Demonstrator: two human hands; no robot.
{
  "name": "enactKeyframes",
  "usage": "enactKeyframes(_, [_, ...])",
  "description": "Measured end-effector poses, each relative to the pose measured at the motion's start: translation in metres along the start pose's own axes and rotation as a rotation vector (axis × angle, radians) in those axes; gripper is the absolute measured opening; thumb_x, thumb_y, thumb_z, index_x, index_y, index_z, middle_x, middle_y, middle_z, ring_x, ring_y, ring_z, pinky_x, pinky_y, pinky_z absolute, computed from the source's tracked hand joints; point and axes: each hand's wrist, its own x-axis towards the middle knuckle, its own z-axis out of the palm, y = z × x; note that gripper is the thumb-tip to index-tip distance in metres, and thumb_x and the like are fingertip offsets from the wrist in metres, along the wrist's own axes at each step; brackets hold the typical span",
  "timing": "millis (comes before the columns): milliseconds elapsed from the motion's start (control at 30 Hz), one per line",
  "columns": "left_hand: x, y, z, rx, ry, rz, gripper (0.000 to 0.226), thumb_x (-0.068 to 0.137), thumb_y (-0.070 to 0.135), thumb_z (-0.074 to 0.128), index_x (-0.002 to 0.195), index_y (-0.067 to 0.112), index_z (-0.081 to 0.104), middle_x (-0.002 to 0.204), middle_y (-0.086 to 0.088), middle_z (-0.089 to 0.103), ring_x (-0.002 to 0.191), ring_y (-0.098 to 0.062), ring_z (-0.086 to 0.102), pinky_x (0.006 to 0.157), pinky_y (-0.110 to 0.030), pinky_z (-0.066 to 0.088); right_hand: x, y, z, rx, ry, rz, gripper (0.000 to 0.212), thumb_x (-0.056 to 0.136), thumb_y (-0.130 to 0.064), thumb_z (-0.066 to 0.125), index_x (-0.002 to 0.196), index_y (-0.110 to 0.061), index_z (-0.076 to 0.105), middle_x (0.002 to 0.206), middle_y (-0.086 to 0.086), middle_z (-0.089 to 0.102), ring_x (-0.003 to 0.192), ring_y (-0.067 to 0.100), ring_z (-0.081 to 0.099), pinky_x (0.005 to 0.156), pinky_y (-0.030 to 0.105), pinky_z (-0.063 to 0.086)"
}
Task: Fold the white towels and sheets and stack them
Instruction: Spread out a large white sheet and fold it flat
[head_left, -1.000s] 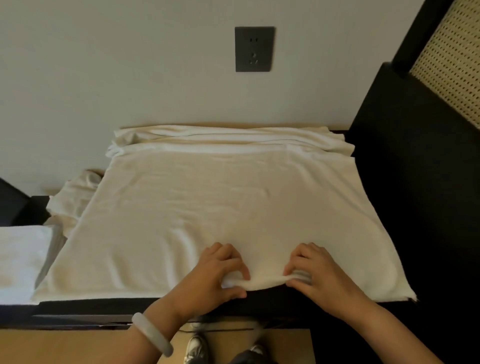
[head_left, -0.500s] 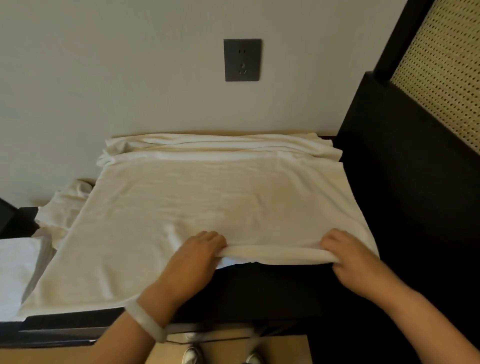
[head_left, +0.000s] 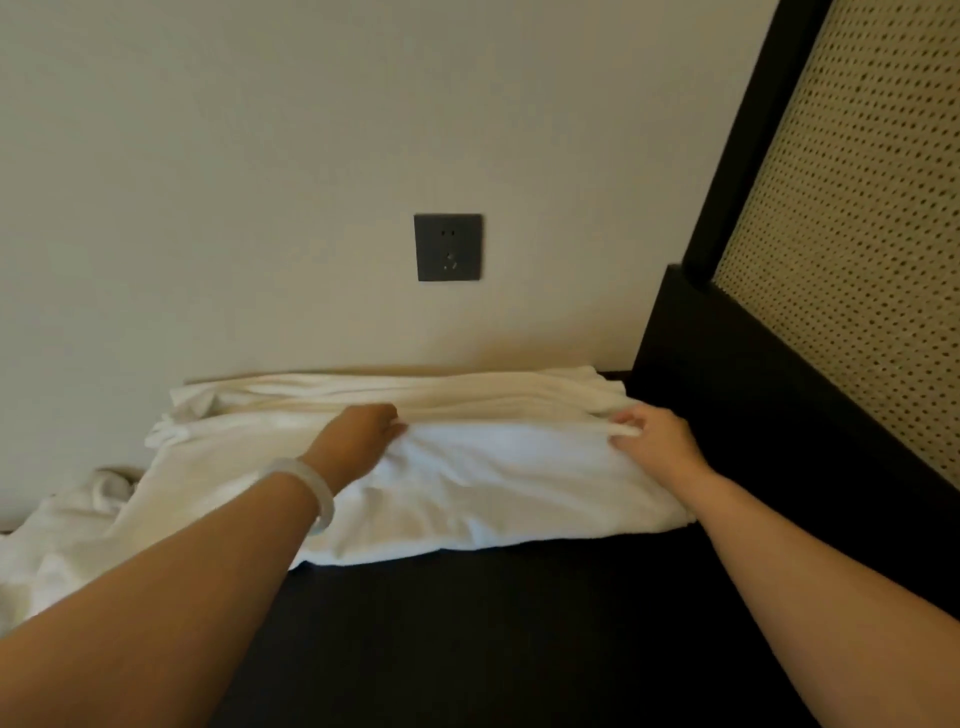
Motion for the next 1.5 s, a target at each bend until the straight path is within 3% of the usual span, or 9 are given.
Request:
enactKeyframes(133, [0.007,-0.026,0.039,0.117,-0.102,-0.016,0.025,0.102,0.034,0.048,0.104,0.012,0.059,0.099,-0.005,0.063,0.084,-0.021,0.057,0.074,-0.028,0.043,0.009,0.007,0.029,-0.116,-0.189,0.0,0.03,0.077,-0.018,0.073,0.086,-0.043,0.059,0.101,-0.014,0.06,0.1,0.013,0.057,0.081,0.025,0.042])
enactKeyframes(300, [0.001,-0.041,0.063,0.045,0.021,0.041,0.019,0.101,0.04,0.047,0.096,0.022,0.045,0.088,0.004,0.05,0.078,-0.016,0.05,0.071,-0.027,0.036,0.019,0.022,0.046,-0.196,-0.14,-0.004,0.036,0.089,-0.032,0.065,0.124,-0.022,0.065,0.126,-0.002,0.061,0.114,0.019,0.056,0.09,0.027,0.042])
enactKeyframes(433, [-0.034,-0.041,0.069,-0.039,0.107,0.039,0.015,0.1,0.036,0.049,0.097,0.021,0.047,0.09,0.004,0.051,0.081,-0.017,0.05,0.072,-0.027,0.033,0.003,0.025,0.04,-0.185,-0.189,-0.026,0.011,0.087,-0.035,0.07,0.094,-0.034,0.061,0.105,-0.007,0.061,0.094,0.011,0.052,0.079,0.027,0.04])
enactKeyframes(633, [-0.114,-0.029,0.057,-0.142,0.002,-0.035,0.016,0.096,0.04,0.056,0.092,0.025,0.05,0.087,0.008,0.055,0.075,-0.013,0.053,0.066,-0.026,0.037,-0.051,0.041,0.015,-0.193,-0.371,-0.063,0.019,0.078,-0.024,0.08,0.067,-0.036,0.07,0.075,-0.012,0.07,0.082,0.009,0.064,0.066,0.024,0.043])
enactKeyframes(933, [-0.224,-0.008,0.069,-0.192,-0.084,-0.133,0.016,0.096,0.039,0.057,0.084,0.031,0.05,0.079,0.011,0.057,0.071,-0.004,0.053,0.063,-0.02,0.039,-0.116,0.046,-0.024,-0.183,-0.722,0.037,0.005,0.079,-0.019,0.081,0.078,-0.019,0.076,0.078,-0.007,0.074,0.073,0.001,0.067,0.062,0.009,0.045])
enactKeyframes(1100, [-0.193,-0.017,0.035,-0.316,-0.109,-0.125,0.033,0.09,0.038,0.068,0.067,0.019,0.053,0.058,0.005,0.052,0.054,-0.003,0.047,0.055,-0.019,0.035,-0.121,0.047,-0.047,0.072,-0.473,0.062,0.003,0.086,-0.013,0.074,0.084,-0.015,0.074,0.086,0.005,0.074,0.087,0.02,0.071,0.078,0.028,0.053])
enactKeyframes(1300, [-0.178,-0.045,-0.024,-0.288,-0.718,0.036,0.041,0.076,0.058,0.075,0.062,0.027,0.053,0.061,0.012,0.046,0.06,-0.001,0.042,0.061,-0.017,0.03,-0.111,0.033,-0.079,0.445,-0.483,0.195,0.019,0.087,-0.027,0.067,0.096,-0.012,0.076,0.102,0.012,0.074,0.094,0.026,0.072,0.078,0.04,0.057])
enactKeyframes(1400, [-0.149,-0.054,-0.072,-0.467,-0.556,-0.063,0.04,0.063,0.067,0.079,0.079,0.031,0.073,0.074,0.019,0.066,0.072,0.007,0.059,0.07,-0.006,0.04,-0.086,0.021,-0.097,0.624,-0.494,0.259,0.026,0.083,-0.027,0.069,0.106,-0.015,0.075,0.11,0.013,0.073,0.103,0.03,0.071,0.08,0.042,0.054])
enactKeyframes(1500, [-0.078,-0.048,-0.108,-0.524,-0.491,0.006,0.044,0.08,0.051,0.077,0.07,0.01,0.064,0.068,0.005,0.056,0.066,-0.006,0.054,0.066,-0.019,0.045,-0.042,0.005,-0.09,0.639,-0.342,0.256,0.026,0.088,-0.023,0.067,0.112,-0.014,0.073,0.108,0.01,0.074,0.099,0.027,0.072,0.08,0.043,0.052])
